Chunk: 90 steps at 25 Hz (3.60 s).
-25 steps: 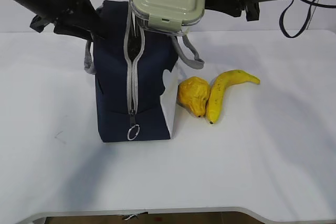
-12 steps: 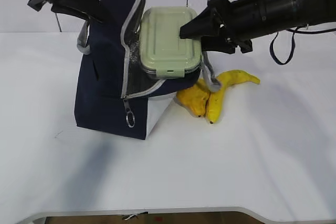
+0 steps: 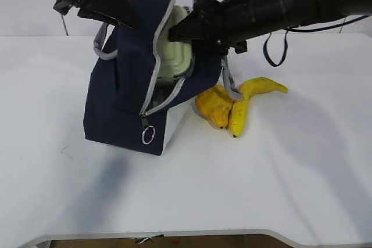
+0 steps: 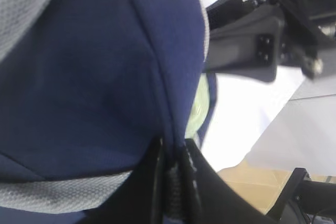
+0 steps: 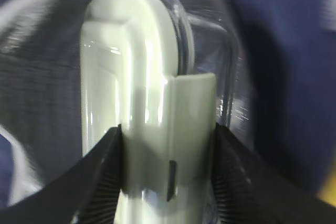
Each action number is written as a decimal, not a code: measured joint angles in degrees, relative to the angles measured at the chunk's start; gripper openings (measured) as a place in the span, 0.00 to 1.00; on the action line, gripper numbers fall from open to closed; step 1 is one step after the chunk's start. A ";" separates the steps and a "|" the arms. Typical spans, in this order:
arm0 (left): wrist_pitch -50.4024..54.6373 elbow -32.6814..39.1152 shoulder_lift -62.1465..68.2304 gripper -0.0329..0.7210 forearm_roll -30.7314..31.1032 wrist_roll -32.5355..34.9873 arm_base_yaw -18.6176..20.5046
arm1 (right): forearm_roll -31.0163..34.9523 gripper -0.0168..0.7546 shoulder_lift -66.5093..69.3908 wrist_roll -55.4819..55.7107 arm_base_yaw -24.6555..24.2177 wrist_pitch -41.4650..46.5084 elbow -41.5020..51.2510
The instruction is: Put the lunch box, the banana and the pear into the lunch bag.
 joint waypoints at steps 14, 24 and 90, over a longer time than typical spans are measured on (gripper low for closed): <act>-1.80 -0.02 0.74 0.08 -0.13 0.66 -0.09 | 0.31 0.52 15.98 3.40 3.06 -1.22 -10.32; -1.80 -0.26 1.90 0.08 0.23 0.66 -0.09 | -0.30 0.55 16.56 4.95 3.06 -1.12 -11.04; -2.06 -0.26 2.94 0.08 7.57 -3.85 -0.09 | -66.77 0.61 9.89 55.85 -0.44 8.03 -16.27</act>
